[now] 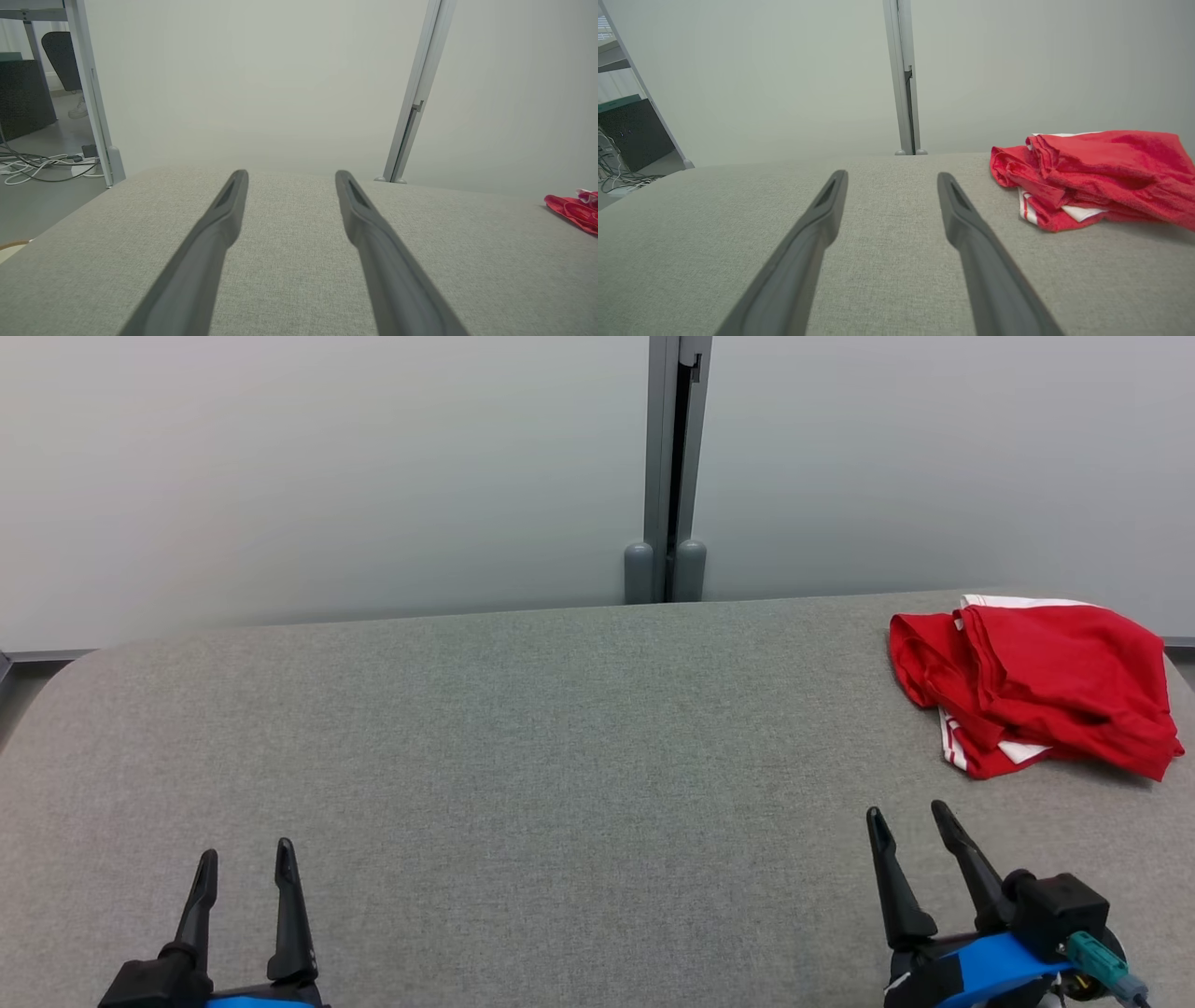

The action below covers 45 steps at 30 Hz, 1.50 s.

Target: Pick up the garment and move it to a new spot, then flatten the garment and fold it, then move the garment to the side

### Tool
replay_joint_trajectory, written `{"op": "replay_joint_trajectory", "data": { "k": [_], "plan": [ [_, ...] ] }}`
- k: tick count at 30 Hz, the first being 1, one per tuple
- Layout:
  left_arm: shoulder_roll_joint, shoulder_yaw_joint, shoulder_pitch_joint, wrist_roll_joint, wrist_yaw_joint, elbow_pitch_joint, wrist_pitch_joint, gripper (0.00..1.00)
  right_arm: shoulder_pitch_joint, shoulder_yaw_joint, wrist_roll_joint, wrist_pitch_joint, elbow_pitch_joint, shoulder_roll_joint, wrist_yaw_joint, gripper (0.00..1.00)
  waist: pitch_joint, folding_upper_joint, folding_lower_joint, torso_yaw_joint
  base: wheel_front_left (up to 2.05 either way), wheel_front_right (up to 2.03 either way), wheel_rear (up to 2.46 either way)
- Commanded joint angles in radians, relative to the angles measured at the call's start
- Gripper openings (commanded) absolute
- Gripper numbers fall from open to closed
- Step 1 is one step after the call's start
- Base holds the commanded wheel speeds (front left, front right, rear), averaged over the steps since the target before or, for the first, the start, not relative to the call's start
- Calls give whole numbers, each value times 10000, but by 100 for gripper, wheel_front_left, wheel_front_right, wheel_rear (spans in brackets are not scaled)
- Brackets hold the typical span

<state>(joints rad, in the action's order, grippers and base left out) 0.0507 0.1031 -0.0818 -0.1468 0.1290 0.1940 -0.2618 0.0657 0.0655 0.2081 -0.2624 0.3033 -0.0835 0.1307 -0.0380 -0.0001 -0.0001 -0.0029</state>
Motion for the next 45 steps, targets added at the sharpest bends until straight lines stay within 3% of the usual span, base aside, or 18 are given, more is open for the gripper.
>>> {"op": "replay_joint_trajectory", "data": {
  "k": [1,39,40,45],
  "plan": [
    [-5,-15,118,57,5,29,-42,100,-202,3,-28,-31,-59,95,1,100,-5,1,1,14,0,0,0],
    [-3,-144,237,18,17,536,-42,100,-466,-506,-152,-31,-199,334,1,100,-166,1,1,70,0,0,0],
    [-2,-168,103,-28,8,552,4,0,-345,-483,-209,1,-203,320,0,0,-166,1,1,71,0,0,0],
    [-57,-171,-131,-80,8,933,73,0,-474,-464,-179,68,147,336,0,0,-163,1,1,71,0,0,0]
  ]
}}
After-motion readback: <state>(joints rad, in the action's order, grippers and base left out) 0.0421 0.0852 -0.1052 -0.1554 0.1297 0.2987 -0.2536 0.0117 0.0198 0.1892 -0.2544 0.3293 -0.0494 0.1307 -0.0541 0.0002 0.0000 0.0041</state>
